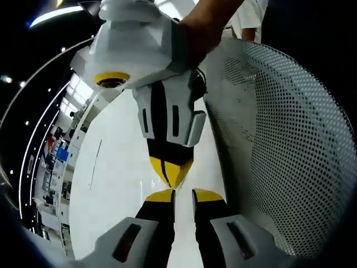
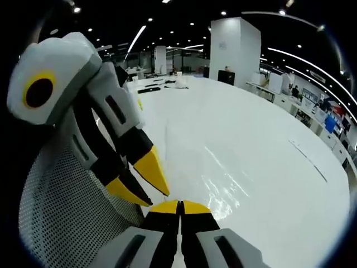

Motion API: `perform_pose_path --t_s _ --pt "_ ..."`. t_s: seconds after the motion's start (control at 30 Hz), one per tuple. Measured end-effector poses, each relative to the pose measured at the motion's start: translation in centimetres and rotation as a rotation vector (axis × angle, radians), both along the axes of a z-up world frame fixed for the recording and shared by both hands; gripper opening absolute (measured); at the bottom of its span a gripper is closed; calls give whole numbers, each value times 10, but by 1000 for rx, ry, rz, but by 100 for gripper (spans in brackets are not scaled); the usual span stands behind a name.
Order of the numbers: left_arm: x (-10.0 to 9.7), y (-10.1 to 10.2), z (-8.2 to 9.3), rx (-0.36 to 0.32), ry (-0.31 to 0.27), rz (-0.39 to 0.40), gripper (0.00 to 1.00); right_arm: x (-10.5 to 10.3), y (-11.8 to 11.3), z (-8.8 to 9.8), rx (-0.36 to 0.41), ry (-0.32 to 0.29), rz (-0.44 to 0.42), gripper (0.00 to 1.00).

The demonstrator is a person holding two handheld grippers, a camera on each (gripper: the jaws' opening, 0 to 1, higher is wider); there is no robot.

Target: Open the resealable bag by pulling the two sides of the seal apart until the entire bag opening is separated and visibly accessible.

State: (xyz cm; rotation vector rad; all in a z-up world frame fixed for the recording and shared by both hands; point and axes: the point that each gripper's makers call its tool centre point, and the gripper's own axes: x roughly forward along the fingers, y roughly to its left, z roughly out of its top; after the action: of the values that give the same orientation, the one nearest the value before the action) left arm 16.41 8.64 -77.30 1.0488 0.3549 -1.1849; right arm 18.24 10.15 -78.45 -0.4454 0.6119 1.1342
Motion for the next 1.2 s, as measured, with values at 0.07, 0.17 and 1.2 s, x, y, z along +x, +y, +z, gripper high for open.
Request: perform_pose_path --t_s 0.07,0.17,1.2 --pt "4 3 0 20 -21 11 9 -3 3 3 -6 -13 26 0" --pt "7 7 -1 38 -37 25 7 -3 6 7 -11 -27 39 0" --pt "4 2 0 -60 11 64 0 48 -12 49 150 -58 -222 0"
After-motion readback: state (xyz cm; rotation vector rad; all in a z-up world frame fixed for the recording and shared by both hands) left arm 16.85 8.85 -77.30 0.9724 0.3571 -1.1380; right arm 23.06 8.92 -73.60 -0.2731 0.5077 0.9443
